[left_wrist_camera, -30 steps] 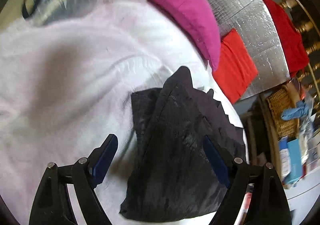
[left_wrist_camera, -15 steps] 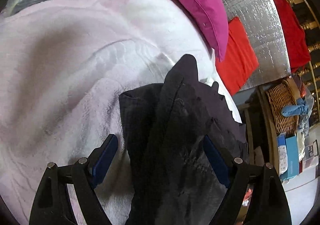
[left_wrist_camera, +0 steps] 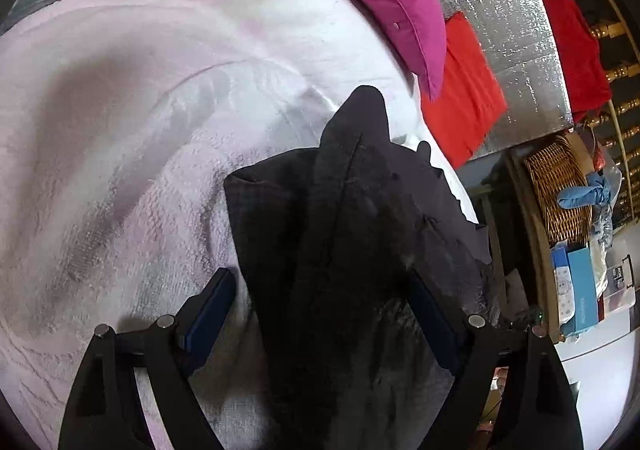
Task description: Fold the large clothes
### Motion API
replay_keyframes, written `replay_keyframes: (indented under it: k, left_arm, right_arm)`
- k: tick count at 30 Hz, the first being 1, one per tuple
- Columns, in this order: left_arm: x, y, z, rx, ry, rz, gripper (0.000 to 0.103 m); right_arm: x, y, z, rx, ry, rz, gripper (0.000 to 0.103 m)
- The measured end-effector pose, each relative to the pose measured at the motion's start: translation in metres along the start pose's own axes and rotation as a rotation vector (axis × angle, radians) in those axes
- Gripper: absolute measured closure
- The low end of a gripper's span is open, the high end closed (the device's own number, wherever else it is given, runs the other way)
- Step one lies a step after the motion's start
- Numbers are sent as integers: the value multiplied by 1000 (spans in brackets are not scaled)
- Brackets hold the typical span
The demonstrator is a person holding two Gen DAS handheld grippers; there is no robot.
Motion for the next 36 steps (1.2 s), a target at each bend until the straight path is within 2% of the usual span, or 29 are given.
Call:
replay_keyframes:
  k: [6, 11, 14, 15, 16, 18, 21, 23, 25, 28, 30, 31, 32, 33, 34, 35, 36]
  left_arm:
    - [0, 0, -1, 8, -18, 25, 17]
    - [7, 2, 0, 25, -32, 1, 17]
    - [14, 7, 2, 78, -51, -71, 19]
    - [17, 8, 3, 97, -61, -101, 28]
    - [20, 10, 4, 119, -70, -136, 34]
    - [22, 10, 5, 135, -71, -161, 38]
    - [20, 9, 4, 121, -70, -158, 41]
    - [18, 10, 3, 120, -73, -149, 41]
    - [13, 7, 4, 101, -80, -124, 35]
    - [11, 7, 6, 108, -89, -96, 31]
    - [16, 10, 9, 139, -98, -121, 31]
    - [18, 13, 10, 158, -98, -138, 32]
    - [22, 15, 10, 175, -103, -166, 35]
    - [24, 16, 10, 185, -105, -183, 47]
    - [24, 18, 9, 191, -106, -189, 68]
    - [24, 22, 8, 171, -107, -147, 78]
    - [22, 25, 7, 162, -97, -148, 82]
  right_arm:
    - [2, -9, 0, -65, -6, 14, 22]
    - [8, -13, 0, -103, -3, 48, 28]
    - [10, -14, 0, -124, -17, 67, 42]
    - [11, -14, 0, -121, -23, 64, 50]
    - [12, -14, 0, -124, -30, 66, 55]
    - [14, -17, 1, -138, -35, 83, 59]
    - [15, -19, 0, -140, -33, 100, 58]
    - [14, -16, -1, -101, -38, 67, 51]
    - [13, -14, -2, -89, -38, 36, 44]
    - [14, -13, -2, -90, -42, 26, 43]
    - [16, -15, -2, -96, -42, 25, 42]
    - [18, -18, -2, -116, -37, 41, 45]
    - [19, -22, -1, -132, -35, 53, 48]
    - [20, -26, 0, -140, -41, 44, 64]
    - [19, -29, 0, -144, -40, 49, 73]
    - [16, -33, 0, -160, -32, 62, 76]
    - [14, -38, 0, -183, -27, 80, 81]
Point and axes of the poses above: each gripper's, at about its wrist camera, not at the fingertips, and x roughly the way its jaws point, y to its right, z to its underside, the point moved 6 cm from there along x, roughly the way its jaws point, and after that the axes turned 13 degrees about z, right-handed, at the moved point
